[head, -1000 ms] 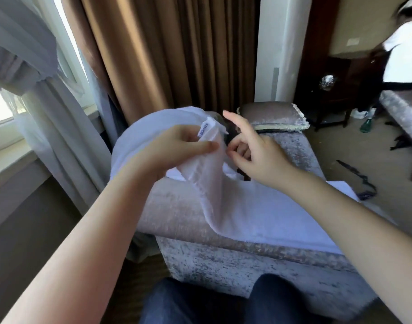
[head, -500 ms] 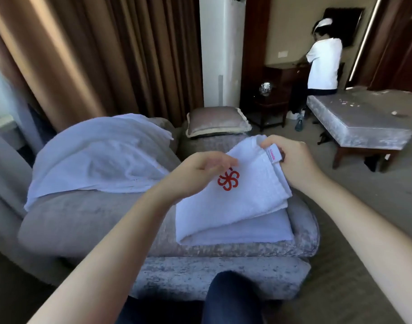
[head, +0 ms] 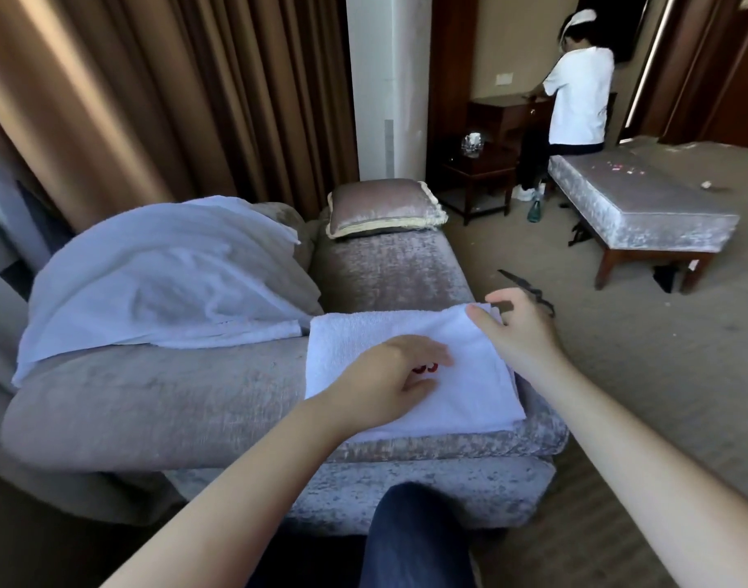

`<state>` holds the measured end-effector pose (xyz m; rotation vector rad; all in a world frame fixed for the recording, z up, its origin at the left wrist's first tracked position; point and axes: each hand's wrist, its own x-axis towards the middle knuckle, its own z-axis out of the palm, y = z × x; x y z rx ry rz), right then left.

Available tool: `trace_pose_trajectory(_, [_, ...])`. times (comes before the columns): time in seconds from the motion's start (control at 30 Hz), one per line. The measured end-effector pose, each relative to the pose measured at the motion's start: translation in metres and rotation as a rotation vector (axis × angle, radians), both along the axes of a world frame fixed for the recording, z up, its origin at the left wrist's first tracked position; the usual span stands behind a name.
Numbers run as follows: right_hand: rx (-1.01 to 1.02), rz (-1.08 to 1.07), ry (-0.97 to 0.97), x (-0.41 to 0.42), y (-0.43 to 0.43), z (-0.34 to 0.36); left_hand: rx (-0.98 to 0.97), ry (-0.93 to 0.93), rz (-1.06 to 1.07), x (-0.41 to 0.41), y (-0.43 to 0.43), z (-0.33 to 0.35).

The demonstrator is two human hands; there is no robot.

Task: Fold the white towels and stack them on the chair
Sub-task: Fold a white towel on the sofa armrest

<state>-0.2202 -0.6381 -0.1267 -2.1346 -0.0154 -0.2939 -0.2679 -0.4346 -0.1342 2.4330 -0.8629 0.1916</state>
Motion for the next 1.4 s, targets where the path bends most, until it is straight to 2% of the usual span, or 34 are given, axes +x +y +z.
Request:
trace_pose_trajectory(0.17, [-0.243, -0.069, -0.128, 0.006, 0.004, -0.010, 0.059, -0.326, 0.207, 0.008, 0.025, -0.004])
trace_pose_trajectory(0.3, [-0.398, -0.143, -0.083, 0.005, 0.004, -0.028, 0.277, -0.277, 0.453, 0.010, 0.045, -0.031])
trace_pose_trajectory(0.47, [-0.527, -0.204, -0.124, 0.005, 0.009, -0.032, 0.262, -0.314, 0.500, 0.008, 0.041, -0.040])
trace_pose_trajectory(0.53, [-0.515, -0.225, -0.114, 0.003, 0.009, -0.033, 0.257, -0.323, 0.505, 0.008, 0.040, -0.041])
trace_pose_trajectory(0.67, [-0.366, -0.211, 0.059, 0.002, -0.004, -0.028, 0.246, -0.321, 0.499, 0.008, 0.041, -0.042])
trace_pose_trajectory(0.8, [-0.217, -0.012, 0.232, -0.005, -0.026, -0.032, 0.234, -0.309, 0.501, 0.011, 0.043, -0.041])
trace_pose_trajectory(0.9, [-0.089, 0.093, 0.293, -0.018, -0.033, -0.036, 0.236, -0.273, 0.512, 0.011, 0.043, -0.039])
trace_pose_trajectory(1.1, [-0.019, 0.057, 0.226, -0.015, -0.027, -0.053, 0.226, -0.273, 0.524, 0.008, 0.043, -0.039])
trace_pose_trajectory(1.4, [-0.183, -0.026, 0.136, -0.021, -0.024, -0.057, 0.213, -0.273, 0.519, 0.007, 0.044, -0.040])
